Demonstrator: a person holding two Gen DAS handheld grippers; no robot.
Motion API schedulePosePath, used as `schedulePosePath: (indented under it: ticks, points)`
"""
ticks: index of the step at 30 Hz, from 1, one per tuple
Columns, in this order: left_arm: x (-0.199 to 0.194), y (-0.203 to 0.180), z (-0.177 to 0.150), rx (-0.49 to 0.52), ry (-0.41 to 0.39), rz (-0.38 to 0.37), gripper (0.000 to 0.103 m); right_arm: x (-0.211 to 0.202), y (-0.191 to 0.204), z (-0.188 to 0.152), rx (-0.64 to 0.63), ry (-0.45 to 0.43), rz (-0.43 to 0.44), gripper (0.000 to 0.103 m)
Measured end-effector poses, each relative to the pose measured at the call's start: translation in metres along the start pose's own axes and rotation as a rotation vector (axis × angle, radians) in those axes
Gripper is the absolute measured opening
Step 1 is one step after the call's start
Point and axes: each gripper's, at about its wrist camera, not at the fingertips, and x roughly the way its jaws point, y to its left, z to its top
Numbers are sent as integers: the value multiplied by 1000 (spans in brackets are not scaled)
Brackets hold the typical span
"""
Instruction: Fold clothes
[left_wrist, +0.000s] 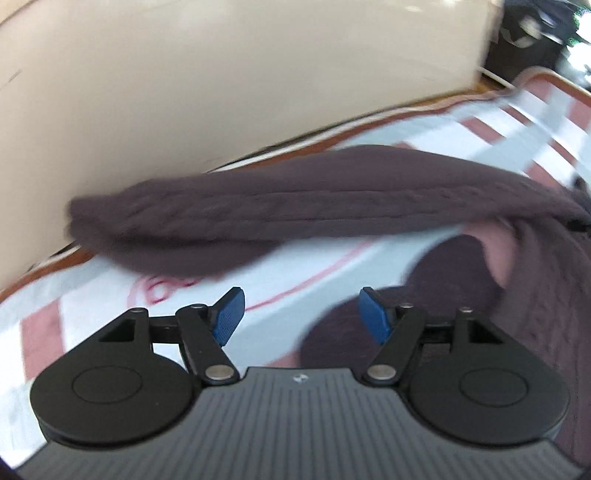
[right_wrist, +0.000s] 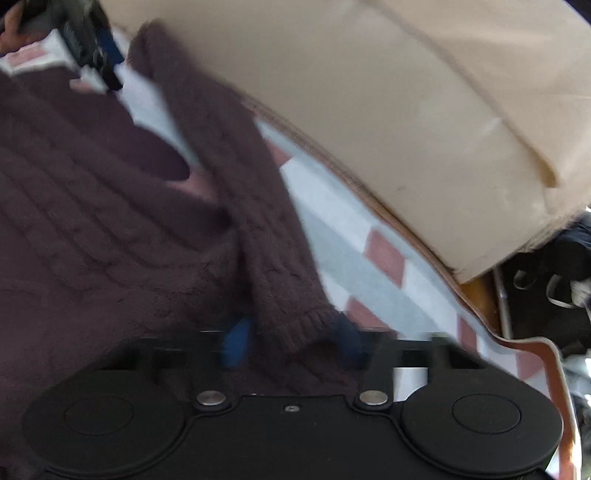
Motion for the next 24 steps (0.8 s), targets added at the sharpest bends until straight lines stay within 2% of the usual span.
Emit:
schedulePosePath:
  ticks: [1, 3, 5, 6, 8, 10, 12, 14, 15, 16, 18, 20, 24]
  points:
    - [0, 7, 0, 1, -5, 30, 68, 4, -11, 5, 53, -10, 28, 10]
    - [1, 20, 5, 11, -44, 89, 68, 5, -50, 15, 276, -77, 20, 10]
    - [-2, 39, 10, -1, -89, 137, 71, 10, -110, 11, 623, -102, -4, 9]
    - [-3, 48, 13, -11, -97, 147, 74, 16, -137, 3, 793, -86, -8, 9]
    - [0, 63, 20, -28, -100, 173, 75, 31, -157, -6, 936, -18, -7, 9]
    - [4, 77, 23, -72, -119, 233, 77, 46, -172, -13, 1056, 54, -5, 9]
    - [9, 94, 24, -145, -128, 266, 82, 57, -166, -10, 1039, 118, -24, 9]
    - [17, 115, 21, -257, -109, 229, 82, 65, -159, -5, 1006, 161, -51, 11]
    - [18, 122, 18, -310, -108, 227, 82, 66, -159, -6, 1004, 174, -65, 19]
    - [19, 128, 14, -360, -106, 225, 82, 64, -159, -8, 1004, 182, -85, 34]
    - [14, 131, 6, -427, -109, 215, 82, 54, -162, -20, 1026, 178, -99, 47]
    - [8, 123, -4, -423, -102, 168, 82, 34, -168, -44, 1082, 145, -71, 53]
    - [-6, 81, -15, -283, -59, 73, 82, -6, -179, -92, 1191, 79, -13, 55]
